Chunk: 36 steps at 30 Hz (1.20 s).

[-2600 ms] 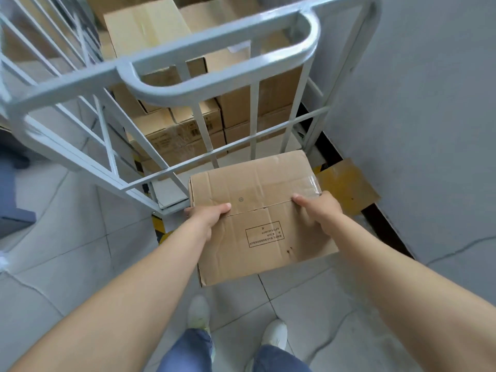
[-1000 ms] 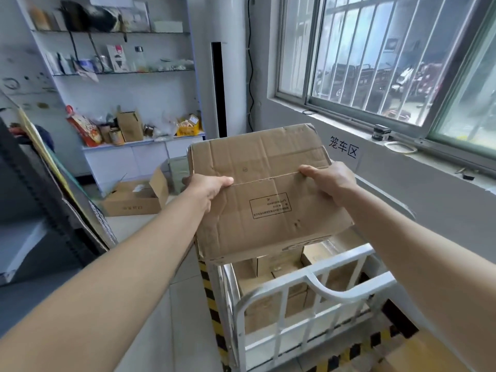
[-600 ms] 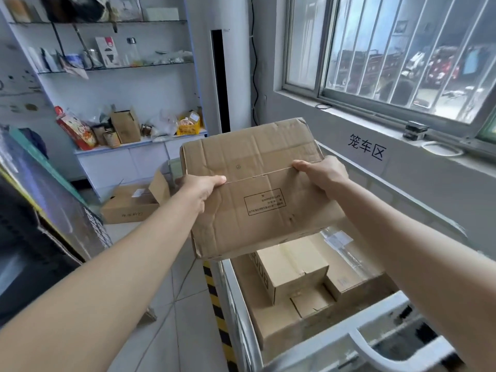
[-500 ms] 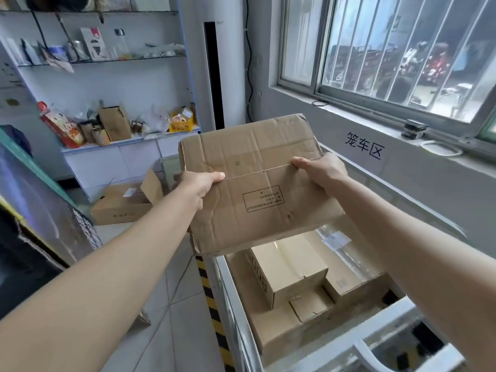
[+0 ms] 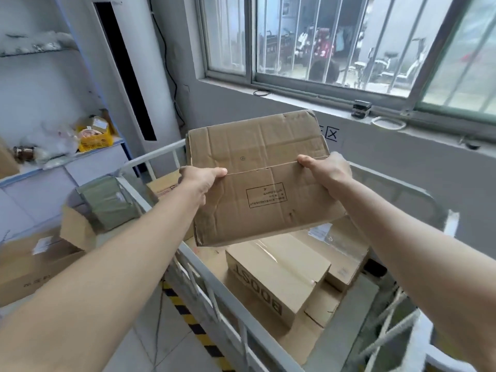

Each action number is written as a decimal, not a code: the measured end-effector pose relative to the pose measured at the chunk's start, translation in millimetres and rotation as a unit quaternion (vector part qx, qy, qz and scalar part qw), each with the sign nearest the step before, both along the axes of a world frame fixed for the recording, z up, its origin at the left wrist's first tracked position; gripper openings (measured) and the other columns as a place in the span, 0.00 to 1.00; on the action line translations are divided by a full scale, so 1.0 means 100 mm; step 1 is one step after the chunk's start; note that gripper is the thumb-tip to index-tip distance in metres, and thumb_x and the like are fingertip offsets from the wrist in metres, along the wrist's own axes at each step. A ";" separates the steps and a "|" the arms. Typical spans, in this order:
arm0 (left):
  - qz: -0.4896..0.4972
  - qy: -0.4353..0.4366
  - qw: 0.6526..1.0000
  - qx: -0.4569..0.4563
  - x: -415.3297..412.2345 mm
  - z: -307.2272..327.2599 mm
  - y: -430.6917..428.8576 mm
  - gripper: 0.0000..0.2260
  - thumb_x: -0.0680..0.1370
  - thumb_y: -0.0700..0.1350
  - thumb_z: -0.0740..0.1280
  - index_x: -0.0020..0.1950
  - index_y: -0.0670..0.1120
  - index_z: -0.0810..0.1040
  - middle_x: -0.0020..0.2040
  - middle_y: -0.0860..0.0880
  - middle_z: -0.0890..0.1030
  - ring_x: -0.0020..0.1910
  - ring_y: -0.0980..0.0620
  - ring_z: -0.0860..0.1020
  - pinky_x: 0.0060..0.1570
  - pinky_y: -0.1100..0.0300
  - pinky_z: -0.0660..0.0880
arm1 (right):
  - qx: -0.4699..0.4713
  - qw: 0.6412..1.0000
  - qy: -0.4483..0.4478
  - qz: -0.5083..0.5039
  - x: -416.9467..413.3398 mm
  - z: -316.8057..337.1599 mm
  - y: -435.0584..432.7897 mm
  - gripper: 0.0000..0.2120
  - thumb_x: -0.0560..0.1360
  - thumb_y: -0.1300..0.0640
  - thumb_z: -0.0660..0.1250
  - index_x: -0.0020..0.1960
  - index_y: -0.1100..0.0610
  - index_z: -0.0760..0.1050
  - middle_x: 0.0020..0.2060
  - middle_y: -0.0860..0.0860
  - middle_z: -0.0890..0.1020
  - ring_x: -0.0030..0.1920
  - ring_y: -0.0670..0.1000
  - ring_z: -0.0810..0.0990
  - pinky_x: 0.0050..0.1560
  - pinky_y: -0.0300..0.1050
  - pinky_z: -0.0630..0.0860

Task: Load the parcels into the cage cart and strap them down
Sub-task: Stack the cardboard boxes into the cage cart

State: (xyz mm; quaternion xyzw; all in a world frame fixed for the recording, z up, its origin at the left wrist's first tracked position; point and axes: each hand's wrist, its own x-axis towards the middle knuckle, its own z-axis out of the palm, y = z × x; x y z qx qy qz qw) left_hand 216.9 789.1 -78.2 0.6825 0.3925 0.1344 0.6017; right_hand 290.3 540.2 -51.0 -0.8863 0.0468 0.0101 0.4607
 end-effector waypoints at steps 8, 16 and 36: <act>-0.075 -0.010 0.997 0.016 0.52 -0.05 0.45 0.40 0.65 0.52 0.78 0.70 0.40 0.65 0.61 0.44 0.75 0.52 0.46 0.75 0.42 0.57 0.70 | 0.008 0.997 0.009 -0.079 0.15 -0.08 0.33 0.30 0.71 0.38 0.69 0.61 0.61 0.72 0.60 0.58 0.78 0.61 0.60 0.75 0.57 0.48 0.71; -0.071 -0.029 0.997 -0.011 1.01 -0.15 0.80 0.40 0.60 0.51 0.79 0.67 0.40 0.68 0.59 0.42 0.77 0.47 0.47 0.80 0.29 0.60 0.75 | 0.010 0.999 0.005 -0.053 0.86 -0.23 0.74 0.32 0.70 0.37 0.69 0.62 0.60 0.71 0.61 0.57 0.78 0.62 0.60 0.75 0.59 0.48 0.71; 0.122 0.157 0.967 -0.161 1.81 -2.35 2.34 0.64 0.49 0.57 0.83 0.76 0.43 0.51 0.67 0.41 0.71 0.61 0.39 0.75 0.57 0.40 0.74 | -0.070 0.984 0.146 0.080 2.37 -2.25 2.63 0.32 0.66 0.36 0.72 0.60 0.57 0.71 0.57 0.54 0.78 0.58 0.57 0.76 0.59 0.50 0.73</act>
